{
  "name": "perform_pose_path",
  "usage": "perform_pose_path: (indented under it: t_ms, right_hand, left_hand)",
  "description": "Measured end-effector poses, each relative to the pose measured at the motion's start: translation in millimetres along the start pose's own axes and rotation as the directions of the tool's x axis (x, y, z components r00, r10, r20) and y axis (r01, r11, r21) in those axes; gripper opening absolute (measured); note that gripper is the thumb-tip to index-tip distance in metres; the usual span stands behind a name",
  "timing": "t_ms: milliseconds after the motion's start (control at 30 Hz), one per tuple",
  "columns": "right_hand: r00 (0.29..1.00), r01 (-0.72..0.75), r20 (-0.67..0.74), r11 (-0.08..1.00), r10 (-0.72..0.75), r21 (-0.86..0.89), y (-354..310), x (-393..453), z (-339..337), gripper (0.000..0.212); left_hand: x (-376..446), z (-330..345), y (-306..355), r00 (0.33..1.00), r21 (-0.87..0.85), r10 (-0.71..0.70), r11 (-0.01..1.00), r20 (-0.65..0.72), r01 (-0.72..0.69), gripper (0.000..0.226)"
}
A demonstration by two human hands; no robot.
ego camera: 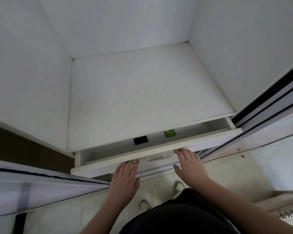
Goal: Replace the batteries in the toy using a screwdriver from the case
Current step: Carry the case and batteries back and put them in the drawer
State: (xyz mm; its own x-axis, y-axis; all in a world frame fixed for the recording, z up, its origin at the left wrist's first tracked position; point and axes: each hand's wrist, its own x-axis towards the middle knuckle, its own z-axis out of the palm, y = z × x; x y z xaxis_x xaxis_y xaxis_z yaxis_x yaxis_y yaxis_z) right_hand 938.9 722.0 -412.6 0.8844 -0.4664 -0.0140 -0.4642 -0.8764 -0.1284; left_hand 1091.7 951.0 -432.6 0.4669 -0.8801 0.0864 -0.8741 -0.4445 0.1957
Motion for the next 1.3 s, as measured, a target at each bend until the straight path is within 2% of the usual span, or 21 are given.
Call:
perform_pose_path:
  t_ms: [167, 400, 500, 667, 800, 900, 1133, 1300]
  right_hand:
    - [0.995, 0.037, 0.089, 0.999, -0.038, 0.016, 10.3, 24.8, -4.6, 0.051]
    - [0.978, 0.114, 0.155, 0.982, -0.137, 0.151, 29.7, 61.2, -4.6, 0.057]
    - [0.971, 0.09, 0.2, 0.976, -0.131, 0.2, 34.9, 73.8, -2.3, 0.057]
    - [0.973, 0.119, 0.172, 0.975, -0.151, 0.187, 38.5, 83.7, 5.7, 0.049]
    - [0.97, 0.145, 0.173, 0.977, -0.172, 0.158, 44.6, 86.6, 4.0, 0.052]
    - [0.949, 0.163, 0.247, 0.975, -0.197, 0.151, 42.5, 87.4, -4.4, 0.053]
    - [0.875, 0.099, 0.442, 0.966, -0.2, 0.24, 38.7, 107.5, -37.0, 0.05]
    - [0.814, 0.165, 0.531, 0.97, -0.235, 0.178, 35.6, 119.9, -52.3, 0.053]
  left_hand:
    - [21.7, -4.5, -5.2, 0.998, 0.026, -0.055, 0.998, 0.024, 0.054, 0.055]
    - [52.2, -6.4, -7.5, 0.977, 0.043, -0.179, 0.984, 0.113, 0.175, 0.059]
    - [65.3, -5.1, -11.4, 0.962, 0.057, -0.22, 0.975, 0.159, 0.213, 0.06]
    - [72.8, -7.8, -10.1, 0.947, 0.058, -0.251, 0.968, 0.201, 0.245, 0.056]
    - [76.5, -8.5, -10.7, 0.935, 0.061, -0.285, 0.959, 0.211, 0.278, 0.055]
    - [79.6, -10.3, -6.9, 0.924, 0.034, -0.312, 0.949, 0.222, 0.312, 0.054]
    - [84.1, -28.2, 2.2, 0.883, -0.079, -0.388, 0.904, 0.265, 0.421, 0.053]
    - [66.3, -41.6, 16.9, 0.847, 0.002, -0.471, 0.874, 0.245, 0.485, 0.057]
